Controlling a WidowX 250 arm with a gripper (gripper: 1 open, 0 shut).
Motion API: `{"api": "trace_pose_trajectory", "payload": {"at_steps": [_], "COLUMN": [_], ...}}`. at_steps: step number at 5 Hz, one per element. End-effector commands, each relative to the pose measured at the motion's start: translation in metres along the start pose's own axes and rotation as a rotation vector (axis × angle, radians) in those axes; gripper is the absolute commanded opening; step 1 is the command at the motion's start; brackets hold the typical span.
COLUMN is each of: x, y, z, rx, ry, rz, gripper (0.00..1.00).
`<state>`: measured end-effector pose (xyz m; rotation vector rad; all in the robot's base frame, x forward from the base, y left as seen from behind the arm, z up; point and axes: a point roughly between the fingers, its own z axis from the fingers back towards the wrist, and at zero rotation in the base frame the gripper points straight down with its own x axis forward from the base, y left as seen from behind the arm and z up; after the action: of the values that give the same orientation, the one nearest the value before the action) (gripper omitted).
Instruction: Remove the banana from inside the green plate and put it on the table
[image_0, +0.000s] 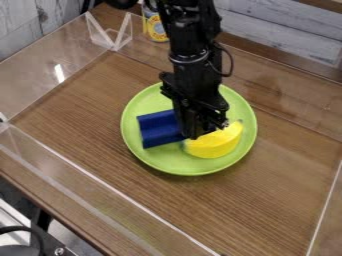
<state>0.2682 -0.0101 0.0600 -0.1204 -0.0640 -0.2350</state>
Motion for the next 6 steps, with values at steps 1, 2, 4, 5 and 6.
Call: {"api": "trace_pose_trajectory", "payload": {"at_steps": [1, 2, 4, 5, 6], "x": [0.008, 0.009, 0.009, 0.009, 0.009], "y": [-0.003, -0.005, -0.007, -0.008, -0.008], "z": [0.014, 0.012, 0.006, 0.002, -0.001], "rx": [0.010, 0.006, 0.004, 0.001, 0.000], "ry": [-0.067, -0.076, -0.094, -0.100, -0.107], "rz": [-0.011, -0.010, -0.009, -0.007, -0.005], "gripper": [1.00, 1.00, 1.00, 1.00, 1.00]}}
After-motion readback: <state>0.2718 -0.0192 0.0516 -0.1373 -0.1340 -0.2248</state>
